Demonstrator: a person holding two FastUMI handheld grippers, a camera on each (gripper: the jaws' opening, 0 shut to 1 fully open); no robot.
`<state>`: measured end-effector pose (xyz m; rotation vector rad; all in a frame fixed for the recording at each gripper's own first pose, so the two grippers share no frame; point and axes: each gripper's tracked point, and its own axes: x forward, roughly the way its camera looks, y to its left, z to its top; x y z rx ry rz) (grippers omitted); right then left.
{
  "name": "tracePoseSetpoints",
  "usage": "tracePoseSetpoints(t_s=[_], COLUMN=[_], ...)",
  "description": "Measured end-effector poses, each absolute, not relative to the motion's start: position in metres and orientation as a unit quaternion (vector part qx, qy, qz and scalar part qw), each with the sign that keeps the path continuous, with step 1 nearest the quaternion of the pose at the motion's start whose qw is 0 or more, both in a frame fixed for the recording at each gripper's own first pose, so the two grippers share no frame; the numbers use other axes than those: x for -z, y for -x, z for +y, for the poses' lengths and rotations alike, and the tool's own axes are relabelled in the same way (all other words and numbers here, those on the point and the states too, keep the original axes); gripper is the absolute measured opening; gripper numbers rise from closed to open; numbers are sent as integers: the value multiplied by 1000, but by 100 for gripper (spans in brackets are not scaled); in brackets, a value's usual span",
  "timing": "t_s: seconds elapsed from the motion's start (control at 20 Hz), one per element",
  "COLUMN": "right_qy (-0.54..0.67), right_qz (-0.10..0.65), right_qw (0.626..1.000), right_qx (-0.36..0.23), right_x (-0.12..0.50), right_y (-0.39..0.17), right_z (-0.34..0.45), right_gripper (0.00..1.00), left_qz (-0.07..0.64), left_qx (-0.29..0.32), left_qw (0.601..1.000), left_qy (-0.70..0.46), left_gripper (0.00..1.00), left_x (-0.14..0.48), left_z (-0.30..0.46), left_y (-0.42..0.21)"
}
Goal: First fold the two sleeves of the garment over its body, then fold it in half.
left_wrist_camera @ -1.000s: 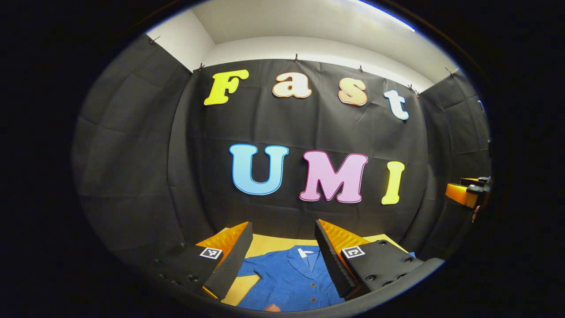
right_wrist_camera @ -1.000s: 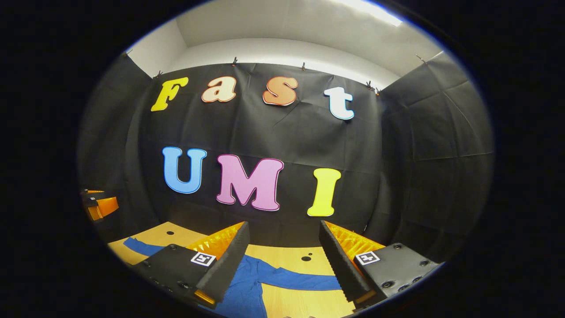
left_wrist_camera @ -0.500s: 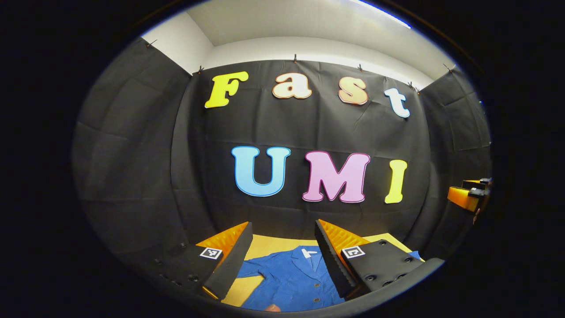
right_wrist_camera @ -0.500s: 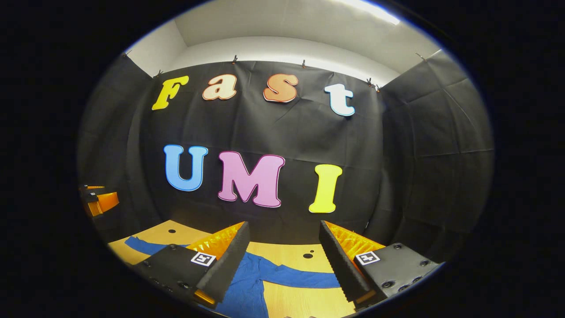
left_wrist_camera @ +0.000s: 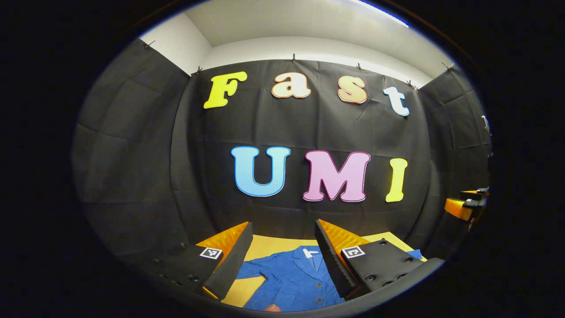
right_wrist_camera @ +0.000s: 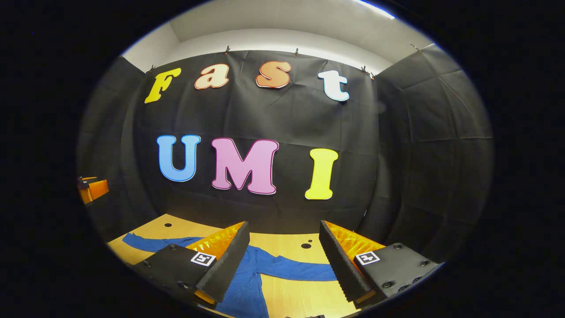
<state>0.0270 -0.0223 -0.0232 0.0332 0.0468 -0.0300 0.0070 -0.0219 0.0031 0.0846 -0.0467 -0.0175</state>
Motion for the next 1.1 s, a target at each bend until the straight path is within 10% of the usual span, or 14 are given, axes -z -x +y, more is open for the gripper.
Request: tracePoseSetpoints(t_s=[0.6, 1.1], right_qy=[-72, -217], right_qz=[169, 397], right_qw=[979, 871], right_qx=[85, 191], right_x=[194, 445], right_y=[-94, -154], right_z=[-145, -245], right_gripper=[99, 100], left_qz=[11, 71], left_qx=[27, 19], left_qw=[999, 995], left_qy=[-45, -68], left_gripper=[81, 81], left_x=[22, 51], left_z=[-62, -123], left_y=[-39, -104])
